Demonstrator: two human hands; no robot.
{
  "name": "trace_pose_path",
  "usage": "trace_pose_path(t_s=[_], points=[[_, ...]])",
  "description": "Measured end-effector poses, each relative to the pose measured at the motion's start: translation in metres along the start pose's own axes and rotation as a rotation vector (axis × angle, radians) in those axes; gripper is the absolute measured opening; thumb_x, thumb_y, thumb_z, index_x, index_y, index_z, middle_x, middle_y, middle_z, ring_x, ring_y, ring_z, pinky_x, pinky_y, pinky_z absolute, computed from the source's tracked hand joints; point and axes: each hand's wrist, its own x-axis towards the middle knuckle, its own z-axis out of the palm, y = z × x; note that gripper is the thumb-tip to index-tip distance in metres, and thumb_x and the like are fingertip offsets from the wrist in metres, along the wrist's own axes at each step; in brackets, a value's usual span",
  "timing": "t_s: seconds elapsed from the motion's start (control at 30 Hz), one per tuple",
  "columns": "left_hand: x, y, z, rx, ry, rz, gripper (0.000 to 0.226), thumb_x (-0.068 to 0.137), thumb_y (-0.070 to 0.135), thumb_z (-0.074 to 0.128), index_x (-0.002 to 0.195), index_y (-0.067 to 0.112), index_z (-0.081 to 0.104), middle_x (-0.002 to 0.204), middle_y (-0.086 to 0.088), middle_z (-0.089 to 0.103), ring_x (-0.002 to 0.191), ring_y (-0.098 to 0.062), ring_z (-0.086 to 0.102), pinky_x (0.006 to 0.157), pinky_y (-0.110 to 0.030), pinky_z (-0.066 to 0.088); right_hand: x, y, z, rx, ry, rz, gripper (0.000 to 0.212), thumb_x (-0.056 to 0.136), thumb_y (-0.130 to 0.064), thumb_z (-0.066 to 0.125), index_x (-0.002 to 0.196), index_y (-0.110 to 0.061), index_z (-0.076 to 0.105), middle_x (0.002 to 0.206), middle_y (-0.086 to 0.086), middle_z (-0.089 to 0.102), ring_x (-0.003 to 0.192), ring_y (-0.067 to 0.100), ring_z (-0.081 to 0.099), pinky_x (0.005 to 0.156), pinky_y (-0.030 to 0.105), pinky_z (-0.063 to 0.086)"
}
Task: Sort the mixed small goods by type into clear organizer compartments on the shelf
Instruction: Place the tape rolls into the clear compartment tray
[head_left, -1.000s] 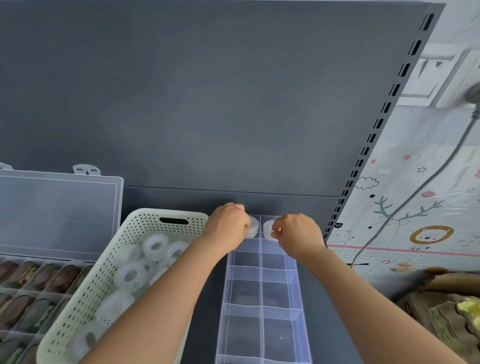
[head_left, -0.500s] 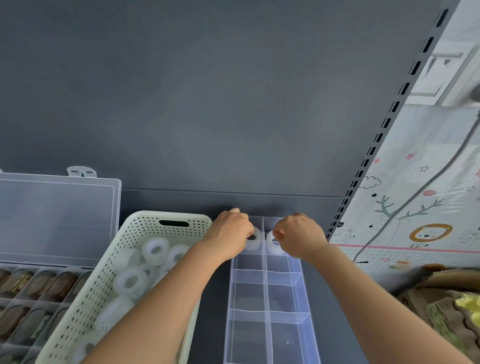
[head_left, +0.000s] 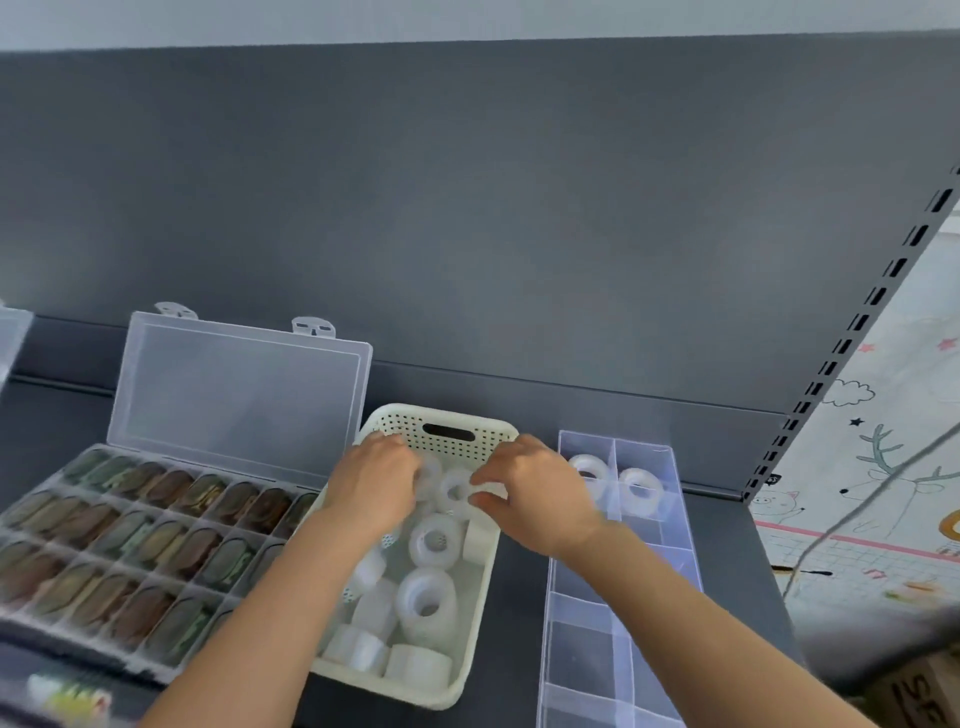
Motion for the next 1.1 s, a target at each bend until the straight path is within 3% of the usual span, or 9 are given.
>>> trace_pose_path(t_s=[0.13,0.33,0.43,0.53,0.73,0.9,1.1], points=[[-0.006,-0.01,0.015,-0.023,0.023,-0.011,0.029,0.089,0.01,0.056,0.112,0.022,0.069,0.109,0.002,0.054,0.106,-0.018,0.048,0.082,-0.029,0.047,0.013,-0.016,0.014,-0.088,-0.108,0.006,0.031,0.089,-0.042,0.056,0.114,-0.027,0.067,0.115,-0.001,0.059,0.115,0.021,0.047,0.089,0.035,0.046],[-0.003,-0.011,0.022,-0.105,0.082,-0.003,0.021,0.093,0.019,0.056,0.108,0.021,0.071,0.104,0.003,0.054,0.102,-0.016,0.049,0.07,-0.028,0.045,0.023,-0.023,0.022,-0.231,-0.092,0.009,0.02,0.09,-0.031,0.059,0.105,-0.024,0.071,0.111,0.001,0.058,0.11,0.023,0.048,0.08,0.031,0.041],[-0.002,-0.01,0.023,-0.177,0.14,-0.001,0.02,0.095,0.021,0.053,0.106,0.019,0.07,0.103,0.004,0.054,0.101,-0.015,0.049,0.069,-0.028,0.044,0.022,-0.021,0.024,-0.167,-0.024,0.024,0.021,0.093,-0.027,0.053,0.103,-0.019,0.07,0.109,0.001,0.057,0.109,0.021,0.047,0.07,0.029,0.041],[0.0,-0.003,0.014,-0.284,0.249,-0.007,0.016,0.095,0.018,0.054,0.099,0.014,0.069,0.102,0.004,0.055,0.095,-0.016,0.051,0.067,-0.029,0.043,0.017,-0.015,0.015,-0.03,0.081,0.085,0.02,0.093,-0.027,0.053,0.1,-0.018,0.069,0.108,-0.001,0.059,0.107,0.019,0.047,0.074,0.033,0.049],[0.02,0.037,-0.013,-0.468,0.374,0.062,0.009,0.091,0.011,0.057,0.092,0.011,0.066,0.098,0.002,0.056,0.085,-0.019,0.054,0.07,-0.034,0.044,-0.009,0.019,-0.028,0.072,0.319,0.222,0.016,0.09,-0.023,0.061,0.098,-0.014,0.072,0.098,0.001,0.064,0.098,0.021,0.053,0.073,0.033,0.047],[0.046,0.087,-0.017,-0.506,0.331,0.218,0.012,0.09,0.011,0.057,0.097,0.01,0.068,0.102,-0.001,0.058,0.089,-0.022,0.055,0.073,-0.036,0.045,-0.032,0.061,-0.058,-0.021,0.378,0.325,0.014,0.089,-0.018,0.063,0.098,-0.012,0.072,0.1,0.003,0.064,0.098,0.024,0.053,0.073,0.038,0.049],[0.071,0.127,0.002,-0.385,0.099,0.311,0.017,0.091,0.011,0.054,0.098,0.016,0.07,0.102,0.001,0.053,0.096,-0.02,0.051,0.075,-0.035,0.048,-0.051,0.103,-0.053,-0.164,0.185,0.42,0.017,0.092,-0.026,0.057,0.1,-0.021,0.071,0.103,-0.003,0.063,0.101,0.018,0.051,0.075,0.033,0.049]])
